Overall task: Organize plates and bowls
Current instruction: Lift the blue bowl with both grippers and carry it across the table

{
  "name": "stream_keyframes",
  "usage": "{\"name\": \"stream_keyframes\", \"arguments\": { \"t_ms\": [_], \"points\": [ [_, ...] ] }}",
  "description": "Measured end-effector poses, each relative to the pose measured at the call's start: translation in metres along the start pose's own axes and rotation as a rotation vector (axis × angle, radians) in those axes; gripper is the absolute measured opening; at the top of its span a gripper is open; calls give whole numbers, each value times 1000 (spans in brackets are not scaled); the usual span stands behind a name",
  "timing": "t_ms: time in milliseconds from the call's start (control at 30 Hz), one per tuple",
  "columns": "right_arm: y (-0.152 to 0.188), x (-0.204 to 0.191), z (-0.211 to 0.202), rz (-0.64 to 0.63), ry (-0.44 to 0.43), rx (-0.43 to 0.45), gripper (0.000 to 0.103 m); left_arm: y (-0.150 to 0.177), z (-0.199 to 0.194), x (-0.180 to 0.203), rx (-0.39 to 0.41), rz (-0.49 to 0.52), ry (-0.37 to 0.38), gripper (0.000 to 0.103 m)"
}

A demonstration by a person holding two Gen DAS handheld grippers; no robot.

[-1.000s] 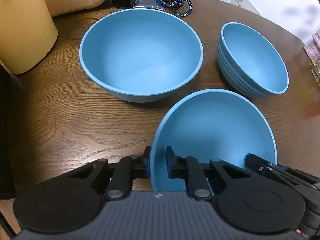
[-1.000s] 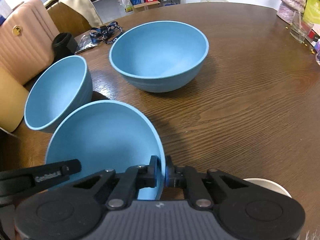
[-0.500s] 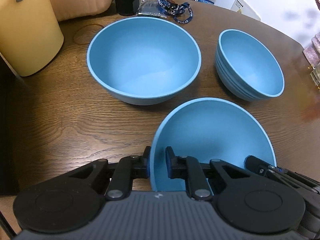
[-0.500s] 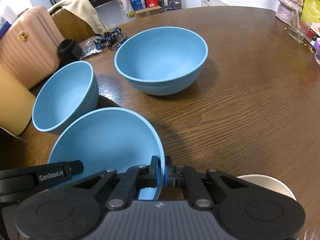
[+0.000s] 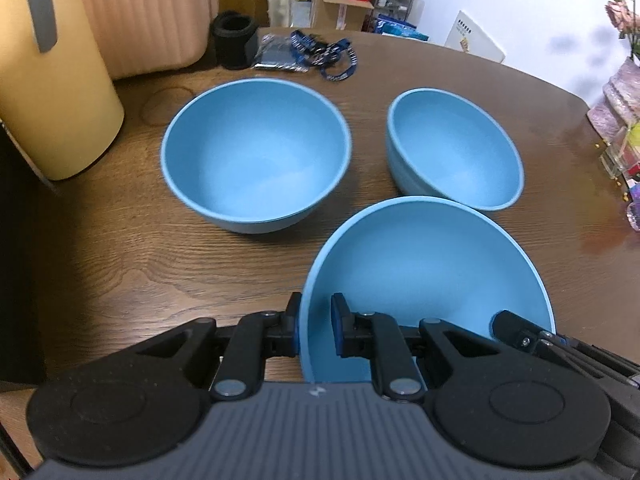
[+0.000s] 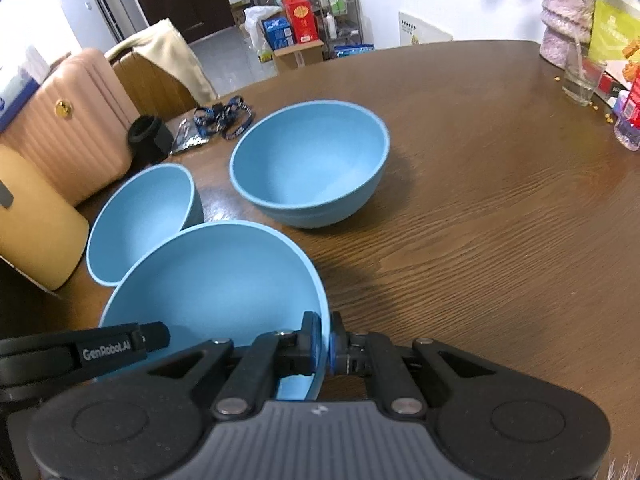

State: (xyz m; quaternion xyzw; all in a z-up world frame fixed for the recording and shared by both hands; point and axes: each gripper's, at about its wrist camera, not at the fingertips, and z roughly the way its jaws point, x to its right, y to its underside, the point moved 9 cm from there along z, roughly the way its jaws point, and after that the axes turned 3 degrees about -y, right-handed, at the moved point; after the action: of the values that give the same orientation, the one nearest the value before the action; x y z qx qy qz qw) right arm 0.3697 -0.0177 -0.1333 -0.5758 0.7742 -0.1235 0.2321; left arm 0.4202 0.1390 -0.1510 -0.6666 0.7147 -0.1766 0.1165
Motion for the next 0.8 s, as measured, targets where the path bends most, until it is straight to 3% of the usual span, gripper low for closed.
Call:
{"name": "stream_keyframes", "arguments": {
  "t_ms": [467, 800],
  "points": [
    [-21, 60, -31, 54, 19, 66, 6, -5, -18, 74, 34, 65, 25, 15],
    [-28, 124, -44, 113, 54, 91, 6, -3, -12, 142, 29, 127, 54, 15]
  ]
}}
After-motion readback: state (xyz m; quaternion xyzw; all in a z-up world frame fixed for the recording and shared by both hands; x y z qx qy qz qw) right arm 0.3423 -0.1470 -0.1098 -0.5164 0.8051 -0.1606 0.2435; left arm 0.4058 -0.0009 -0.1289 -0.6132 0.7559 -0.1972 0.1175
